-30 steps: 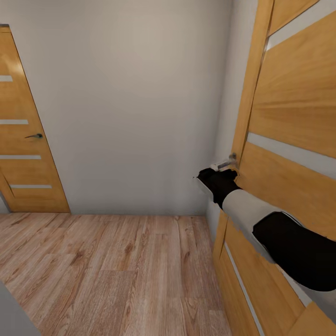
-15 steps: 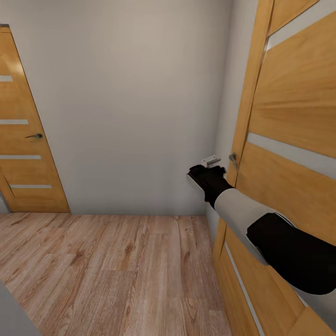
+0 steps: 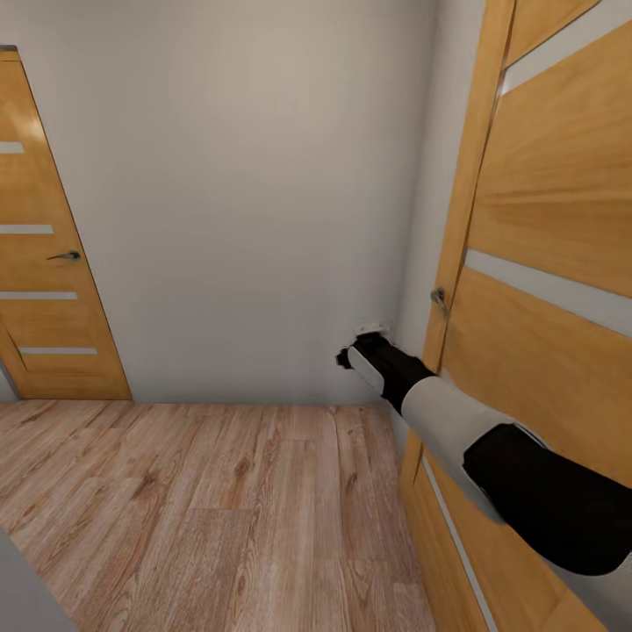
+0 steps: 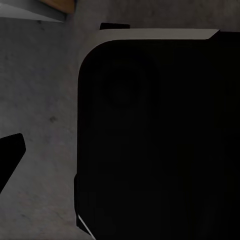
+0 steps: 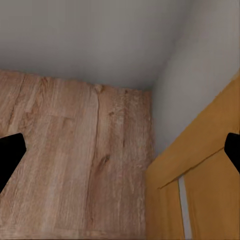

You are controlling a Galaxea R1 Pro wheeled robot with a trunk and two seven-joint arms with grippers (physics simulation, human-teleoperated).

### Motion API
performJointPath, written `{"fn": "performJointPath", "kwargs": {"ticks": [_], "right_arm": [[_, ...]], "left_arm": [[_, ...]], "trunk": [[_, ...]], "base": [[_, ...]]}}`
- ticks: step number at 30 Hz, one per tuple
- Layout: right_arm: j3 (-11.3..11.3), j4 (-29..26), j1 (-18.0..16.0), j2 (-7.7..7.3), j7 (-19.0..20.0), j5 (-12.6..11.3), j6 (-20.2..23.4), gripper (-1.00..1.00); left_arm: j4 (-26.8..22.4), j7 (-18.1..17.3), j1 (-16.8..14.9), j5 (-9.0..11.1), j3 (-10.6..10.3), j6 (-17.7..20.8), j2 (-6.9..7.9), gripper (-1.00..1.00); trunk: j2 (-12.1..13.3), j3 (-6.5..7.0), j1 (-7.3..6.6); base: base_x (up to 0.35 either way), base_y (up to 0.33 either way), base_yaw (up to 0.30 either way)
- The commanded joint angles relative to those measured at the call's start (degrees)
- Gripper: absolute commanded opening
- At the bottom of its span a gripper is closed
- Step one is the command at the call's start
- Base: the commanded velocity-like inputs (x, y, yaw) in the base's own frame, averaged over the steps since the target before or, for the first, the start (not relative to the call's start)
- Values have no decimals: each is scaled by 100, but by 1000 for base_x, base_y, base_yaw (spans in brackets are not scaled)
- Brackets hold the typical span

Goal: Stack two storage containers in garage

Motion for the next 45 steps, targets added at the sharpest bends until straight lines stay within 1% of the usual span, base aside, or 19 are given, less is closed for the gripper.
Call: {"fn": "performJointPath", "kwargs": {"ticks": [1, 7, 12, 23, 29, 32, 34, 35, 36, 39, 40, 42, 43, 45], "right_arm": [[44, -2, 51, 0, 19, -56, -16, 100], [47, -4, 261, 0, 245, -61, -62, 100], [42, -2, 299, 0, 413, -62, -65, 100], [46, -1, 310, 0, 587, -62, -69, 100], [40, 7, 310, 0, 613, -59, -69, 100], [48, 8, 398, 0, 621, -54, -75, 100], [53, 3, 549, 0, 624, -43, -119, 100], [55, 2, 715, 0, 631, -31, -235, 100], [55, 3, 758, 0, 634, -25, -263, 100], [66, 7, 1166, 0, 642, 9, -374, 100], [68, 9, 1228, 0, 642, 12, -384, 100], [76, 41, 1585, 0, 643, 21, -498, 100], [81, 75, 1801, 0, 643, 23, -655, 100], [93, 98, 2096, 0, 647, 28, -883, 100]], "left_arm": [[-10, 7, 4, 41, -5, -7, 0, 100], [-10, 7, 4, 55, -5, -7, 0, 100], [-11, 7, 4, 60, -5, -7, 0, 100], [-11, 7, 4, 69, -5, -7, 0, 100], [-7, 7, 4, 70, -5, -7, 0, 100], [-8, 7, 4, 70, -5, -5, 0, 100], [-10, 7, 4, 70, -5, -6, 0, 100], [-10, 7, 4, 70, -5, -6, 0, 100], [-10, 7, 4, 70, -5, -6, 0, 100], [-11, 3, 4, 70, -5, -4, 0, 100], [-11, 2, 4, 72, -5, -5, 0, 100], [-11, 1, 4, 73, -5, -5, 0, 100], [-9, 0, 4, 73, -5, -6, 0, 100], [-5, -1, 4, 75, -5, -5, 5, 100]], "trunk": [[-3, -5, 0], [-3, -5, 0], [-3, -5, 0], [-3, -5, 0], [-3, -5, 0], [-3, -5, 0], [-3, -5, 0], [-3, -5, 0], [-3, -5, 0], [-3, -5, 0], [-3, -5, 0], [-3, -5, 0], [-3, -5, 0], [-3, -5, 0]], "base": [[0, 0, 0], [0, 0, 0], [0, 0, 0], [0, 0, 0], [0, 0, 0], [0, 0, 0], [0, 0, 0], [0, 0, 0], [0, 0, 0], [0, 0, 0], [0, 0, 0], [0, 0, 0], [0, 0, 0], [0, 0, 0]]}}
